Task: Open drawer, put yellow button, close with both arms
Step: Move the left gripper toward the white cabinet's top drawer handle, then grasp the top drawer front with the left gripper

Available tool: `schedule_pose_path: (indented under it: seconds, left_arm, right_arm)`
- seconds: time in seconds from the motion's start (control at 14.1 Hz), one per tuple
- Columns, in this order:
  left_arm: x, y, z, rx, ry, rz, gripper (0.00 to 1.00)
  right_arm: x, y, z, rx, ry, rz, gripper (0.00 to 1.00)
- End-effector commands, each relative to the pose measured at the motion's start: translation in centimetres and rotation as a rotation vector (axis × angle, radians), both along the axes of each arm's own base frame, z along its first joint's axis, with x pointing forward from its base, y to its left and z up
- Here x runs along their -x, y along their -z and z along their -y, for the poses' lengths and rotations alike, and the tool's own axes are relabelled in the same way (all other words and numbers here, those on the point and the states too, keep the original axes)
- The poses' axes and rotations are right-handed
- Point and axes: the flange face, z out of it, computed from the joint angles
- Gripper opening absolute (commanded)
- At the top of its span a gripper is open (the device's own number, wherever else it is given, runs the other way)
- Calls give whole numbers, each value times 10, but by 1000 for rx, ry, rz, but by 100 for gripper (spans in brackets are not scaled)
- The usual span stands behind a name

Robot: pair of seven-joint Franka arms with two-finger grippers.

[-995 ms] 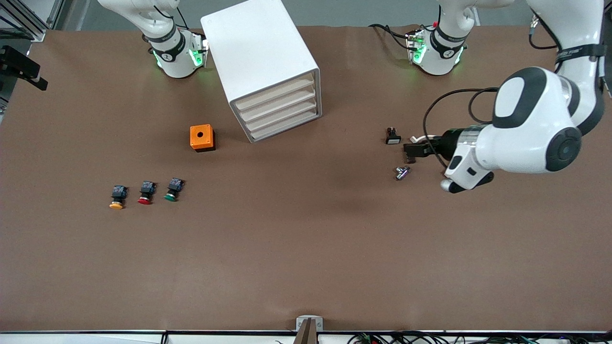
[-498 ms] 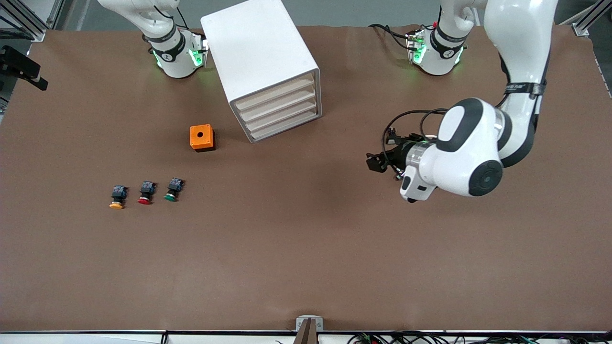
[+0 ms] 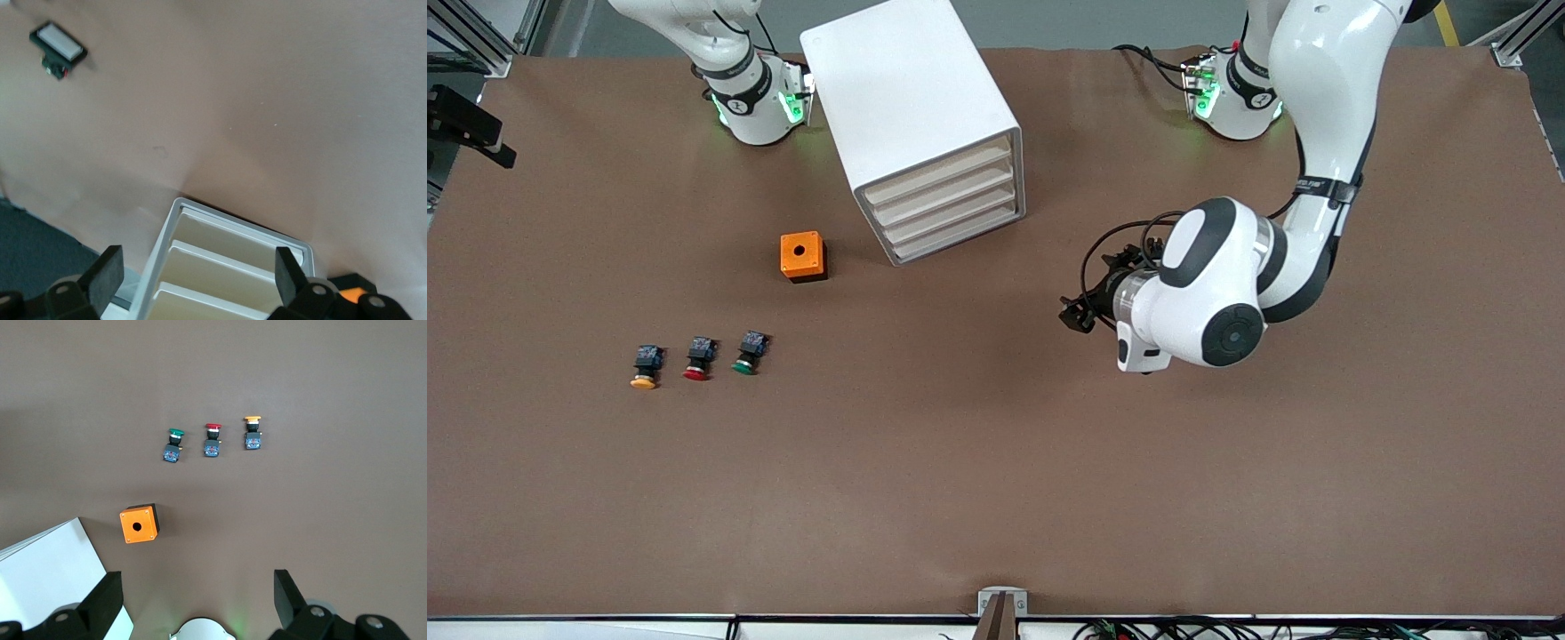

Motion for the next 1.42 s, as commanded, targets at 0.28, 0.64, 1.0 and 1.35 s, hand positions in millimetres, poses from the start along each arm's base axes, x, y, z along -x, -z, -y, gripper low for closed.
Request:
schedule_pose_path:
  seconds: [0.28, 0.64, 1.0, 1.35]
  left_arm:
    - [29, 34, 49, -215, -265, -371, 100]
    - [31, 57, 65, -305, -470, -600, 100]
    - [55, 57, 86, -365, -470, -765, 100]
    - [79, 64, 117, -387, -454, -838, 100]
  right_arm:
    - [8, -3, 0, 2, 2, 8, 100]
    - [7, -3, -2, 2, 0, 13, 100]
    - [7, -3, -1, 2, 2, 11, 100]
    - [7, -4, 1, 2, 6, 17, 100]
